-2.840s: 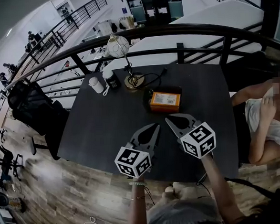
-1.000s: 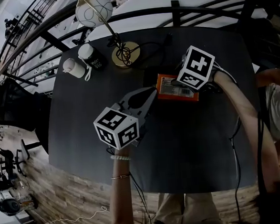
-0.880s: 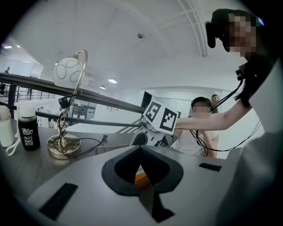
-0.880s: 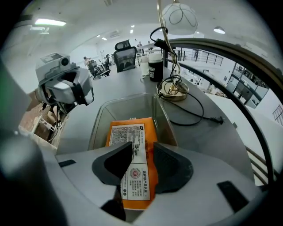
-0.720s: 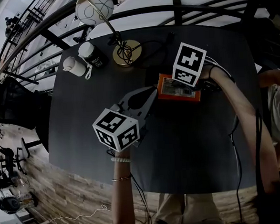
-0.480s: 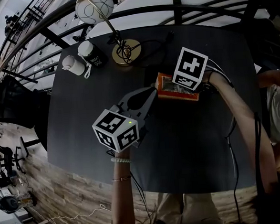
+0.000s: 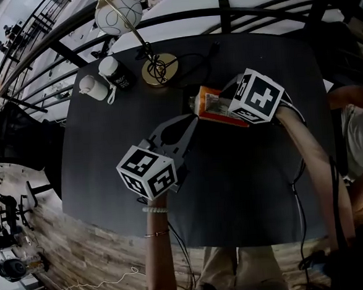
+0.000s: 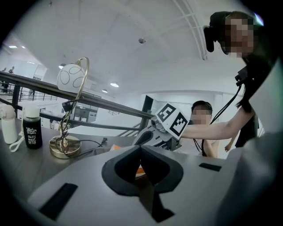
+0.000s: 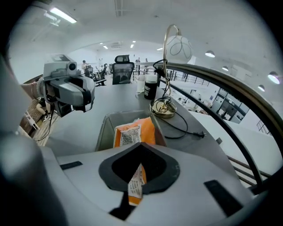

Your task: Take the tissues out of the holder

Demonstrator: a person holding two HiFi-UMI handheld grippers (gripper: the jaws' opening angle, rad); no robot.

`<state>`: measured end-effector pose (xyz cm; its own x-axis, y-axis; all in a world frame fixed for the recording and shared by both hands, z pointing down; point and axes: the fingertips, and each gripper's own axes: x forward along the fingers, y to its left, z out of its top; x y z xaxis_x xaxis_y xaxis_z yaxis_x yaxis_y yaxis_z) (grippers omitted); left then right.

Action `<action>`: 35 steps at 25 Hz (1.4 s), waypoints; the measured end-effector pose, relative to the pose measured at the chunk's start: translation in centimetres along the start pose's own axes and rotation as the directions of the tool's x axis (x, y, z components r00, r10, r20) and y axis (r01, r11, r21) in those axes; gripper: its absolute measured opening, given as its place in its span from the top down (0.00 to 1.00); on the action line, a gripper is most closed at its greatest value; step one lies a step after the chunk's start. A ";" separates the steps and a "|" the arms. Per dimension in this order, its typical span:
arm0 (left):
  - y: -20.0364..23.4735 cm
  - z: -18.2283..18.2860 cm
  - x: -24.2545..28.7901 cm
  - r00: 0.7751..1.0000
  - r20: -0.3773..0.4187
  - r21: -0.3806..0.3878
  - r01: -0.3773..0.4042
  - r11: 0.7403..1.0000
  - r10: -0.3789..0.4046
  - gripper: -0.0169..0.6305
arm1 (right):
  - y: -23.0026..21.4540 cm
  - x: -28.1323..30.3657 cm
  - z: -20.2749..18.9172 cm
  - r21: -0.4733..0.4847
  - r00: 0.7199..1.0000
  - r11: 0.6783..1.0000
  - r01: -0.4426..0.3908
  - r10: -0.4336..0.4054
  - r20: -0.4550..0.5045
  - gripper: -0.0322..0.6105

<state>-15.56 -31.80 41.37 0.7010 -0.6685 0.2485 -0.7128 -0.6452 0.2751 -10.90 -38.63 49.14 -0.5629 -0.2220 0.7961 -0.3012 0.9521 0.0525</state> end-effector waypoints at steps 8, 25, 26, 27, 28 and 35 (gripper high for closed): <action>-1.2 1.8 -1.7 0.999 0.043 0.016 0.003 1.000 -0.003 0.96 | 0.1 -4.8 2.8 0.000 0.989 0.995 0.097 -0.096 0.113 0.93; -7.2 4.5 -6.5 0.991 0.111 0.084 0.070 0.994 -0.079 0.96 | 6.8 -15.5 5.4 -0.030 0.950 0.976 0.215 -0.203 0.237 0.93; -7.5 4.6 -6.9 0.990 0.116 0.088 0.069 0.994 -0.079 0.96 | 7.2 -16.0 5.3 -0.031 0.948 0.975 0.218 -0.205 0.243 0.93; -7.8 4.6 -7.2 0.990 0.120 0.090 0.067 0.994 -0.077 0.96 | 7.6 -16.5 5.2 -0.032 0.946 0.975 0.220 -0.205 0.250 0.93; -8.2 4.7 -7.5 0.990 0.123 0.091 0.064 0.994 -0.075 0.96 | 8.0 -17.0 5.0 -0.032 0.944 0.975 0.221 -0.206 0.257 0.93; -10.6 4.5 -8.8 0.990 0.134 0.094 0.025 0.995 -0.038 0.96 | 10.6 -19.6 3.3 -0.061 0.944 0.981 0.186 -0.161 0.289 0.93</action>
<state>-14.23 -20.73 32.07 0.7180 -0.6872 0.1108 -0.6938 -0.6938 0.1929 -5.64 -24.84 32.06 -0.7053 -0.4233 0.5686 -0.3527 0.9054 0.2364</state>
